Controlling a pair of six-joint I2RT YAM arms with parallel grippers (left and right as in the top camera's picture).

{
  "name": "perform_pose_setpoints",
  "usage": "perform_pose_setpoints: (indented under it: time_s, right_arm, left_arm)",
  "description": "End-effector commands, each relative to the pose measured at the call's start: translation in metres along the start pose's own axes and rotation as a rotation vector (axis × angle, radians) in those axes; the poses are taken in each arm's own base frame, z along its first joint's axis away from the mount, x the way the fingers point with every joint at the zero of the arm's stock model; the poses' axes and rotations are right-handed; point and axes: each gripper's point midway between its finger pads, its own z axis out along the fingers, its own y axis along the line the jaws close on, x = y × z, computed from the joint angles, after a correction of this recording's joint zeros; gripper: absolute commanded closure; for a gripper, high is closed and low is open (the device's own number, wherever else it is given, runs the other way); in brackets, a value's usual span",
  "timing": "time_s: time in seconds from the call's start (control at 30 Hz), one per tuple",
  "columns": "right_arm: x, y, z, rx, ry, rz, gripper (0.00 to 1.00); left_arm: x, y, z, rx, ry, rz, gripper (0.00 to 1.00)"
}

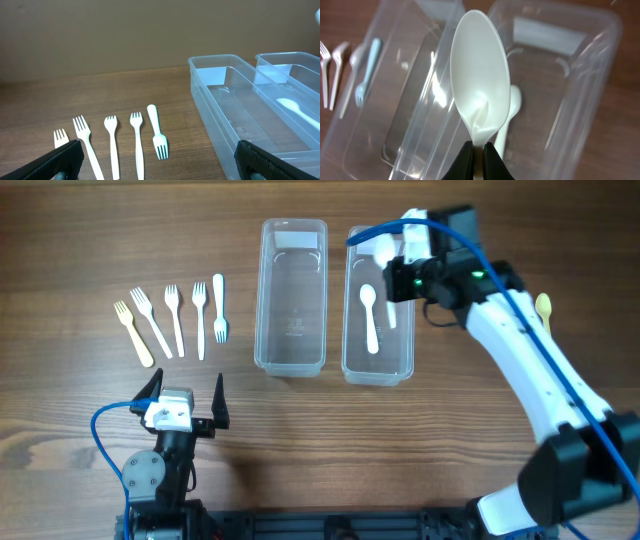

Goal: Pack container
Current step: 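Carry the white spoon into the right container and release, then move the right gripper to the remaining spoons and grasp a white spoon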

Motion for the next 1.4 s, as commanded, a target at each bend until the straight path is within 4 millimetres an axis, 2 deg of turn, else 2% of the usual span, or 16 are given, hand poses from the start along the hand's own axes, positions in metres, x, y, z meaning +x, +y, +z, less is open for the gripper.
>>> perform_pose_setpoints:
  time_s: [0.0, 0.13, 0.23, 0.27, 0.3, 0.37, 0.4, 0.53, 0.63, 0.7, 0.8, 0.9, 0.97, 1.17, 1.37]
  right_arm:
    - [0.02, -0.001, 0.033, -0.002, 0.095, 0.046, 0.95]
    - [0.038, -0.008, 0.055, 0.007, 0.163, 0.061, 0.95]
    - [0.04, -0.009, 0.059, 0.008, 0.173, 0.058, 0.92]
    - [0.04, -0.009, 0.059, 0.007, 0.172, 0.057, 0.79]
    - [0.04, -0.008, 0.058, 0.003, 0.171, 0.056, 0.62]
    - [0.039, -0.005, 0.057, -0.014, 0.169, 0.056, 0.5]
    - [0.038, -0.004, 0.057, -0.02, 0.167, 0.057, 0.48]
    - [0.024, 0.002, 0.044, -0.035, 0.126, 0.047, 0.47]
    - [-0.006, -0.007, 0.016, 0.03, 0.036, 0.036, 0.47]
    - [-0.031, -0.022, -0.016, 0.107, -0.034, 0.017, 0.45]
    - [-0.051, -0.045, -0.057, 0.199, -0.096, -0.033, 0.42]
    - [-0.054, -0.083, -0.088, 0.322, -0.112, -0.029, 0.41]
    - [-0.043, -0.114, -0.1, 0.393, -0.078, 0.015, 0.41]
    - [-0.002, -0.169, -0.097, 0.45, 0.063, 0.088, 0.4]
    - [0.044, -0.213, -0.074, 0.475, 0.22, 0.119, 0.4]
  left_arm:
    - [0.002, -0.001, 0.0, 0.001, -0.002, 0.023, 0.0]
    - [0.002, -0.001, 0.0, 0.001, -0.002, 0.023, 0.0]
    - [0.002, -0.001, 0.0, 0.001, -0.002, 0.023, 0.0]
    - [0.002, -0.001, 0.0, 0.001, -0.002, 0.023, 0.0]
    - [0.002, -0.001, 0.0, 0.001, -0.002, 0.023, 0.0]
    - [0.002, -0.001, 0.0, 0.001, -0.002, 0.023, 0.0]
    - [0.002, -0.001, 0.0, 0.001, -0.002, 0.023, 0.0]
    - [0.002, -0.001, 0.0, 0.001, -0.002, 0.023, 0.0]
    - [0.002, -0.001, 0.0, 0.001, -0.002, 0.023, 0.0]
    - [0.002, -0.001, 0.0, 0.001, -0.002, 0.023, 0.0]
    - [0.002, -0.001, 0.0, 0.001, -0.002, 0.023, 0.0]
    - [0.002, -0.001, 0.0, 0.001, -0.002, 0.023, 0.0]
    - [0.002, -0.001, 0.0, 0.001, -0.002, 0.023, 0.0]
    - [0.002, -0.001, 0.0, 0.001, -0.002, 0.023, 0.0]
    - [0.002, -0.001, 0.0, 0.001, -0.002, 0.023, 0.0]
